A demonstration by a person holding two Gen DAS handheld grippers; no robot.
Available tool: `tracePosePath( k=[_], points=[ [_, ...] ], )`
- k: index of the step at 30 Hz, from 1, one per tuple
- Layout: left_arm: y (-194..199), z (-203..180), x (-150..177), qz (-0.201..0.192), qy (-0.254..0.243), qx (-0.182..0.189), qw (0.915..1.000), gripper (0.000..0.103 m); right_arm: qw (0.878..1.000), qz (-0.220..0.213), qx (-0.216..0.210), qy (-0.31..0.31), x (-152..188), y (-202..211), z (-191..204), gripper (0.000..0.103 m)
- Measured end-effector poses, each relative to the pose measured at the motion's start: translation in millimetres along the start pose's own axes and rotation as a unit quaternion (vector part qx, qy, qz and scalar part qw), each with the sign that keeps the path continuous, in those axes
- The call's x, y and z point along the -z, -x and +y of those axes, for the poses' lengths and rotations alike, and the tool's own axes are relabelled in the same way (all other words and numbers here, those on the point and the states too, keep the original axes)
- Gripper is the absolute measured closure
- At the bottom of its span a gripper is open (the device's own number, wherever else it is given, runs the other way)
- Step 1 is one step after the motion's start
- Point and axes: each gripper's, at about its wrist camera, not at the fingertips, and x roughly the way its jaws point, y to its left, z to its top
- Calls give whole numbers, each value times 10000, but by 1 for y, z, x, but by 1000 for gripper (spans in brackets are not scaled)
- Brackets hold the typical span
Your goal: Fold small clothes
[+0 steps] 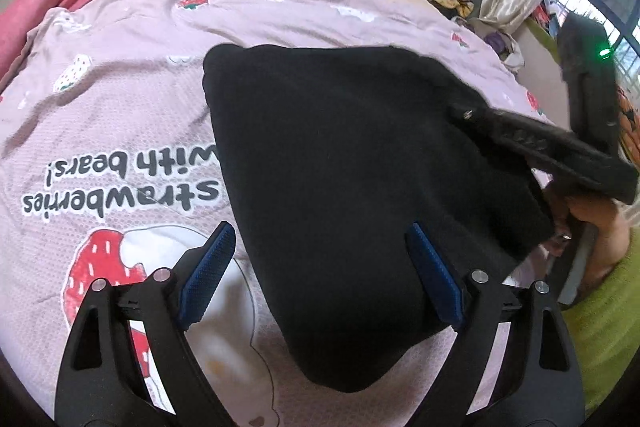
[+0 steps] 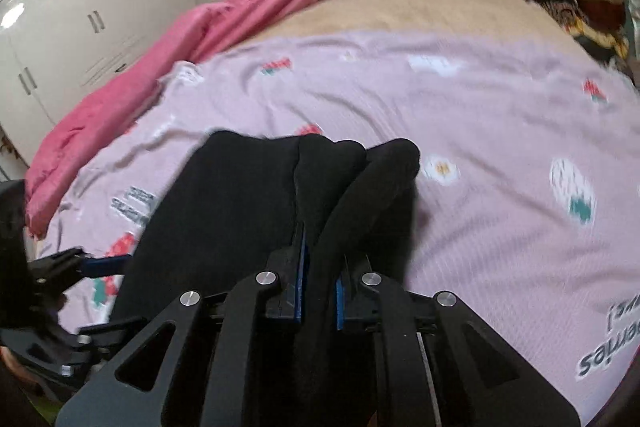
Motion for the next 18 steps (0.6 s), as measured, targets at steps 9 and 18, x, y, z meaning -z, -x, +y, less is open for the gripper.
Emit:
tracePosePath(
  k=[9, 18],
  points=[
    [-3, -5, 5, 85, -44, -38, 9999, 23, 9969, -80, 105, -776, 18, 2, -19, 75],
    [4, -3, 14, 16, 32, -26, 10000, 23, 9932, -571, -357, -955, 36, 74, -13, 58]
  ],
)
